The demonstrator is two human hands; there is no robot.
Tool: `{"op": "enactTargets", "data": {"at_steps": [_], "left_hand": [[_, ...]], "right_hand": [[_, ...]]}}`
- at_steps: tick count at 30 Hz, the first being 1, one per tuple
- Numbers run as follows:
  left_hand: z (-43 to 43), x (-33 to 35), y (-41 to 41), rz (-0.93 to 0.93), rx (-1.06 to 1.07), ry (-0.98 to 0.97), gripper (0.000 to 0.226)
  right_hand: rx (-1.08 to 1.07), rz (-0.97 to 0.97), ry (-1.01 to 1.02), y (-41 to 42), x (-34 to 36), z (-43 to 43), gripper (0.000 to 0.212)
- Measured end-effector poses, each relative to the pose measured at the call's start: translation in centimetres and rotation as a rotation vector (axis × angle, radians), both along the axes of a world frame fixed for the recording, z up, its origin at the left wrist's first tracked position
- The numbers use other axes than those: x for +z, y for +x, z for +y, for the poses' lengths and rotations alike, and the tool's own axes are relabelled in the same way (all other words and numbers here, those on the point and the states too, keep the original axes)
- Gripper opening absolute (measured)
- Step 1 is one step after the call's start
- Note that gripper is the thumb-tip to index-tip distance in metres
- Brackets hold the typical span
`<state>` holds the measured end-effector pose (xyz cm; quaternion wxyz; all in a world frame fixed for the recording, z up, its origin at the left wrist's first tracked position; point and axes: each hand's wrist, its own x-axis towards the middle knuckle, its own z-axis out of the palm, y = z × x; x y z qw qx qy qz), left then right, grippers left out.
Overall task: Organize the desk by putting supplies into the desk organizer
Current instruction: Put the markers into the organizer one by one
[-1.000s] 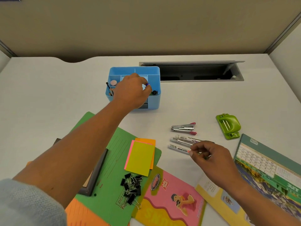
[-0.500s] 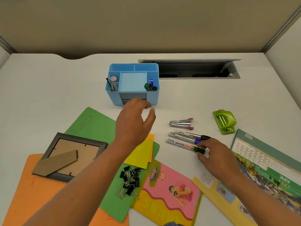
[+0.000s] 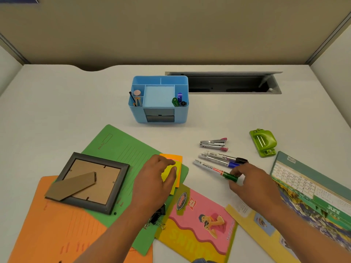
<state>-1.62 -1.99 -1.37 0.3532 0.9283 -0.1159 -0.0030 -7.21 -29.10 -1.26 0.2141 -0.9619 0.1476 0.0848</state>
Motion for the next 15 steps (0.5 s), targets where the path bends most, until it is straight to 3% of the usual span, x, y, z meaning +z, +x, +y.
{"op": "enactTargets", "data": {"at_steps": [9,15], "left_hand": [[-1.6,1.1,1.8,-0.034,-0.070,-0.035,0.033],[0.5,-3.8,3.9,0.002,0.056,0.141,0.050]], "right_hand": [[-0.018,-0.299,0.370,2.0,7.9,3.8,0.021],[0.103,-0.487,0.311,8.1,12.0,4.0,0.025]]}}
